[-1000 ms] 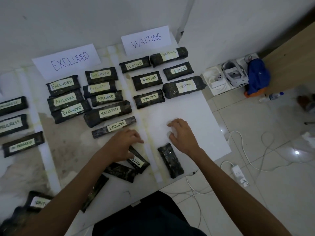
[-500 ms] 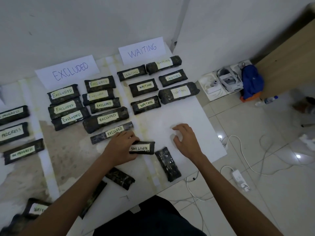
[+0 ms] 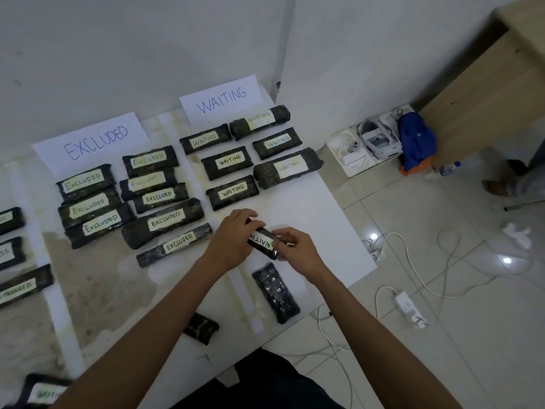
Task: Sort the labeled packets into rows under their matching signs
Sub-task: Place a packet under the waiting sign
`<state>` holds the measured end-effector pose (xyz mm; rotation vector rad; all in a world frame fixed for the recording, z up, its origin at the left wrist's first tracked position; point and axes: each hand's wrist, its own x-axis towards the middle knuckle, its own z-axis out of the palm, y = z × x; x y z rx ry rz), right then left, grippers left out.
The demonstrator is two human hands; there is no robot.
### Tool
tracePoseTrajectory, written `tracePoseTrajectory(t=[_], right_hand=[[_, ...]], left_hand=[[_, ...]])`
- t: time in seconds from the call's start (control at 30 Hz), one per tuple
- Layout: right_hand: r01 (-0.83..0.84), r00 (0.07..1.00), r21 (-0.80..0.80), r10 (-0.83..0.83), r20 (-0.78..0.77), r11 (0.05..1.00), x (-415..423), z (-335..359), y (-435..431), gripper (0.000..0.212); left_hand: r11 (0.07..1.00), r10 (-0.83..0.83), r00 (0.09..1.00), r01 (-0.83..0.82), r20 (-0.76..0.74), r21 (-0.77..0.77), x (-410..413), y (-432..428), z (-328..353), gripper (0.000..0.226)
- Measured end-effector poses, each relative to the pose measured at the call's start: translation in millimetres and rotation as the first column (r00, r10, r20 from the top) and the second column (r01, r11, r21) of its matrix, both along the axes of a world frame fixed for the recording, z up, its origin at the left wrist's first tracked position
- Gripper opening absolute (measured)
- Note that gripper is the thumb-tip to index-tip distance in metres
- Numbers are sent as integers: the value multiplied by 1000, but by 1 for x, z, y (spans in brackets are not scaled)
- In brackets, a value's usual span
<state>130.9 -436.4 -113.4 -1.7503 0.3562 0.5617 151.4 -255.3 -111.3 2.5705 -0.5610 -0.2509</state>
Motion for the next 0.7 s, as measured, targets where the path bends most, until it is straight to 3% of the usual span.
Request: tracePoseTrajectory(t=[0.1,0.17,0.23,0.27,0.4,0.53,0.7], right_hand=[[120,993,31,-119,-16,992,-3,-2,9,18],[156,988,70,-155,-22,985,-6,-3,15,18],[129,992,63,-129,4,990,-8,-5,23,21],[95,995,35,-96,32,995,-8,-6,26,23],[-8,997,-18,9,73,1000,-10,-8,34,29],[-60,995,-34,62,77,998,-11,-8,35,39],[-82,991,-101,91,95,992,-10,0,25,35]], left_hand=[[949,304,944,-312,-132,-49,-9,-5,3,65],[815,511,753,-578,-414,-46,-14,-12,8,57],[719,519,582,-693,-626,-48,-14,-18,12,38],[695,500,558,-715,-662,-78,-13,-19,12,31],[705,531,628,-700,-569,-115,-1,-20,7,16],[856,406,785,-505,-468,-106,19,-19,-3,14],[907,342,849,-411,-403,-96,36,-15,-15,42]])
